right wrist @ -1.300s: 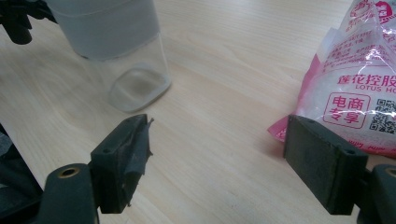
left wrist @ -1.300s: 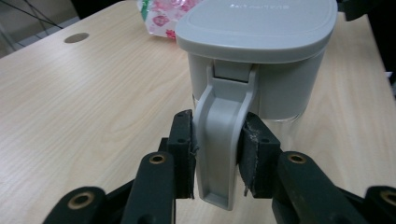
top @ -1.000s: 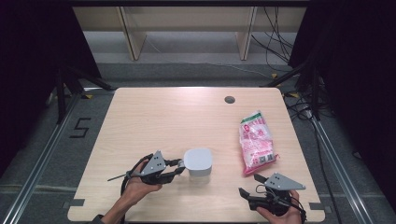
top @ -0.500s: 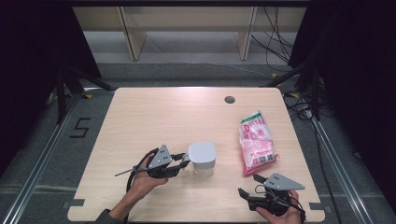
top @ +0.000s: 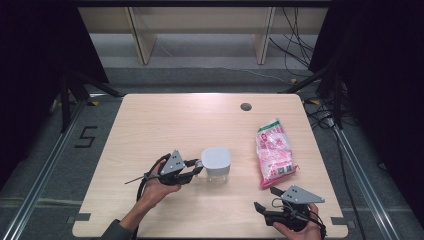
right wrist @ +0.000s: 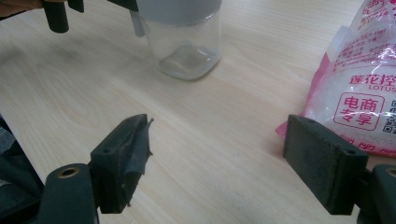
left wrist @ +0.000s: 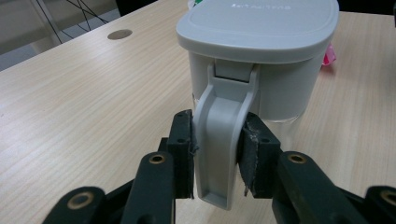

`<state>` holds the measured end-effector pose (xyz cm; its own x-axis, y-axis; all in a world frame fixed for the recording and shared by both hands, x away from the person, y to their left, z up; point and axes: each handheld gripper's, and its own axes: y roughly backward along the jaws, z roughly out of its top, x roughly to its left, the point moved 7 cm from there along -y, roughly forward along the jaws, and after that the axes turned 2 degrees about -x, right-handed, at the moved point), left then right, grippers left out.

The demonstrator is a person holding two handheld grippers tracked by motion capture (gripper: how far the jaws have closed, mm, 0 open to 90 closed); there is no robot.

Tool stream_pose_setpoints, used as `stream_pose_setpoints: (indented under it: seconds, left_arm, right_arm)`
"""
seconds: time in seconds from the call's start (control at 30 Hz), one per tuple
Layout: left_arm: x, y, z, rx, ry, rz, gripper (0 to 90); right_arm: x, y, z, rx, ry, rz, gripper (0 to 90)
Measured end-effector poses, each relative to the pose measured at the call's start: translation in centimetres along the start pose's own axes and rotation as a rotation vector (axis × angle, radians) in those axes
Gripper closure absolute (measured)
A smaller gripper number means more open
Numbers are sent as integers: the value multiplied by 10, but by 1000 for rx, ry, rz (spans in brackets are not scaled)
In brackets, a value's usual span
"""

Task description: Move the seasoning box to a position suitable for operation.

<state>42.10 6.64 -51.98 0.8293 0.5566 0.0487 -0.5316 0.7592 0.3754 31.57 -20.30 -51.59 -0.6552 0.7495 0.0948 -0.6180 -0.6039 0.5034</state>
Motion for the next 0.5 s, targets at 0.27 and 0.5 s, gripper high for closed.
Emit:
stream_pose_setpoints:
  seconds: [0.27,0.5]
  left_arm:
    - [8,-11,4,1,-5,-8,678]
    - [14,-10,3,5,-1,-5,677]
  right_arm:
    - [3,1,0,4,-12,9,237]
    - [0,-1,0,0,6,14,237]
